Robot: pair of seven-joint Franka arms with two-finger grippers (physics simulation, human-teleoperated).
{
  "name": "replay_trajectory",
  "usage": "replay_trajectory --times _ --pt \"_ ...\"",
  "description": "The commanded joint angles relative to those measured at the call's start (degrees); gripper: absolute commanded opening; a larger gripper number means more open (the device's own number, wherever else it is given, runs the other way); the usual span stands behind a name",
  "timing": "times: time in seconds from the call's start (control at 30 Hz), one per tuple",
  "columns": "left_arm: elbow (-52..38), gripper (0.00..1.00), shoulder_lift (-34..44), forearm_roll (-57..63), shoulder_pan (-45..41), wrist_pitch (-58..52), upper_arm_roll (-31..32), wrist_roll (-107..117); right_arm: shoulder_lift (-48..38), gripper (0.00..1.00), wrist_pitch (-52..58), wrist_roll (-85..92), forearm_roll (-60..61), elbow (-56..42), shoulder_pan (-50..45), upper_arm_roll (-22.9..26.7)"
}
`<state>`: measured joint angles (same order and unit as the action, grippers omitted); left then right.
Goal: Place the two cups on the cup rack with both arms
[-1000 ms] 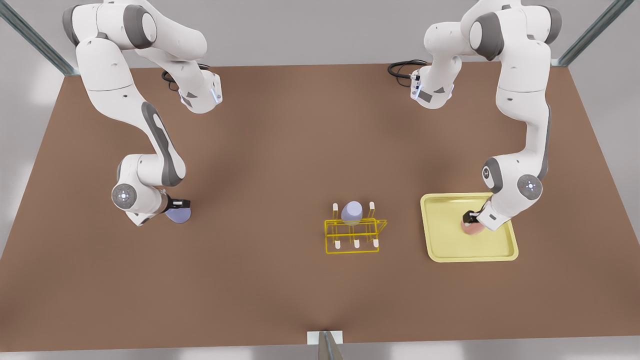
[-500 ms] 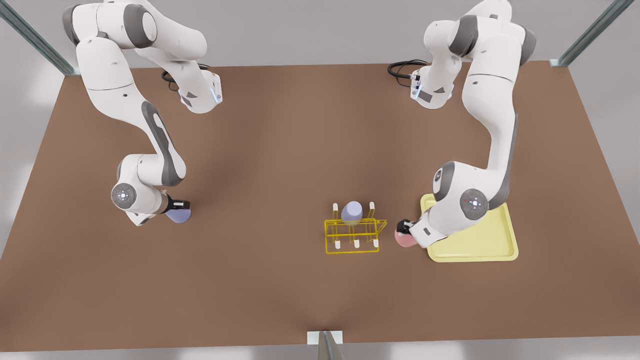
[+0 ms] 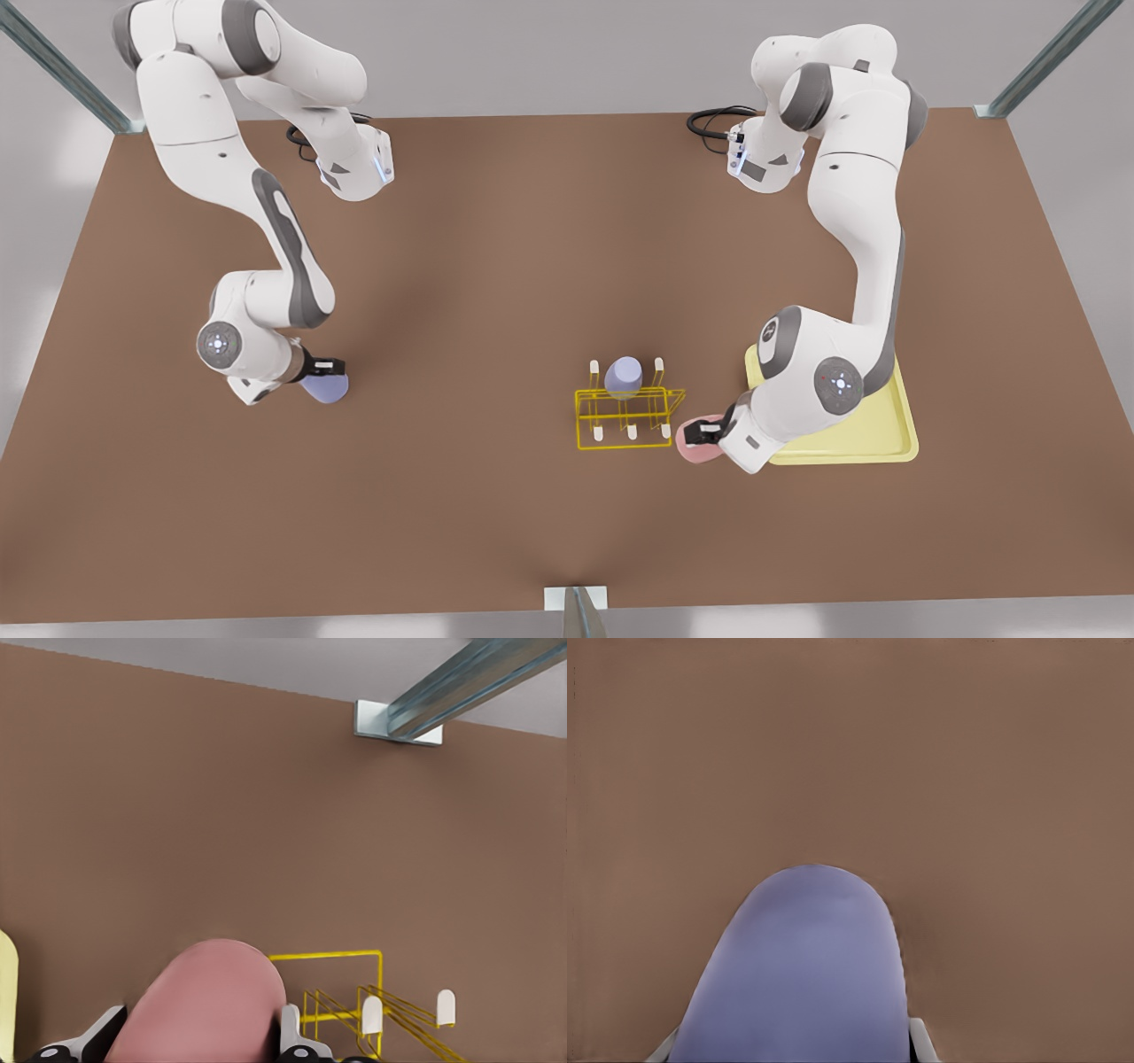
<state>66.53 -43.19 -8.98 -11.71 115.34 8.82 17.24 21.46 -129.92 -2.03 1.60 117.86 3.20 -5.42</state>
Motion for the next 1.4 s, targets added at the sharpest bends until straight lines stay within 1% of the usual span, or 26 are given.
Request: replay_trajectory --times 0.0,0.23,0.27,0.33,0.4,0.43,0.47,0.5,0.53,0.6,0.63,0.67,0.7,0.8,0.83,0.9,1.03,1.2,1.23,1.37 --pt "-0.17 0.8 -0.32 -0.6 -0.24 -1.17 0.32 10.01 -0.19 0.82 1.51 0.36 1.65 -0.96 -0.13 -1.7" --pt "-0.35 0.81 -2.6 -0.6 -3.32 -1.26 1.28 10.19 0.33 0.82 1.51 0.09 6.66 -6.06 -0.57 -8.47" --pt "-0.35 1.0 -2.61 -0.6 -3.41 -1.26 1.28 10.01 0.42 0.83 1.51 0.09 7.54 -6.68 -0.65 -9.35" --pt "-0.35 1.0 -2.61 -0.43 -3.41 -1.26 1.28 10.1 0.77 0.82 1.51 0.01 7.8 -8.7 -1.62 -10.58" --pt "-0.35 1.0 -1.99 0.28 -3.32 -1.78 1.11 10.18 1.92 0.83 1.51 0.18 10.17 -12.12 -4.69 -10.84" --pt "-0.79 1.0 1.08 4.66 -3.23 -9.59 1.02 13.26 2.97 0.83 1.51 0.27 10.88 -14.06 -6.1 -10.93" --pt "-4.12 1.0 4.86 8.45 -2.79 -19.78 0.84 13.96 3.5 0.82 1.51 0.27 10.97 -15.55 -7.07 -10.93" --pt "-10.1 1.0 7.24 8.8 -1.48 -31.48 -0.12 13.35 4.02 0.82 1.51 0.27 10.97 -17.57 -8.3 -10.93" --pt "-10.99 1.0 10.22 8.8 1.24 -34.48 -0.04 6.26 4.9 0.82 1.6 0.27 12.19 -19.59 -9.79 -10.93" --pt "-10.46 1.0 14.09 14.51 2.13 -38.17 -0.12 -5.63 6.92 0.82 1.6 0.27 12.46 -23.29 -11.46 -10.93" --pt "1.29 1.0 22.16 15.13 1.78 -34.67 -0.47 -9.59 8.24 0.82 1.6 0.18 12.46 -25.13 -12.43 -10.93" --pt "17.66 1.0 33.16 14.78 1.51 -22.27 -1.09 -9.68 9.3 0.82 1.6 0.09 12.55 -26.98 -13.13 -11.63" --pt "16.27 1.0 32.47 14.34 1.78 -27.0 -1.44 -9.68 10.17 0.82 1.6 -0.08 12.55 -28.91 -13.84 -11.81" --pt "14.86 1.0 31.5 14.25 2.39 -28.85 -1.53 -9.68 14.04 0.82 1.68 -0.08 12.55 -34.71 -15.86 -11.9" --pt "14.59 1.0 31.58 13.82 2.48 -31.05 -1.62 -9.77 15.45 0.82 1.6 0.18 12.46 -36.64 -16.21 -12.07" --pt "14.5 1.0 31.58 11.79 2.48 -31.23 -1.53 -9.68 18.61 0.82 1.6 0.27 12.46 -40.86 -16.21 -13.92" --pt "14.5 1.0 31.5 11.79 2.48 -31.23 -1.53 -9.68 22.83 0.82 1.51 0.36 12.37 -46.66 -16.21 -15.5" --pt "14.5 1.0 31.5 11.79 2.48 -31.23 -1.44 -9.77 29.16 0.82 1.33 0.44 12.28 -55.8 -18.58 -15.68" --pt "14.5 1.0 31.5 11.88 2.48 -31.23 -1.35 -9.68 30.3 0.82 1.07 0.44 12.11 -56.77 -18.58 -17.6" --pt "14.5 1.0 31.58 11.88 2.48 -31.23 -1.35 -9.68 32.85 0.82 0.72 0.36 12.37 -60.02 -19.72 -18.14"
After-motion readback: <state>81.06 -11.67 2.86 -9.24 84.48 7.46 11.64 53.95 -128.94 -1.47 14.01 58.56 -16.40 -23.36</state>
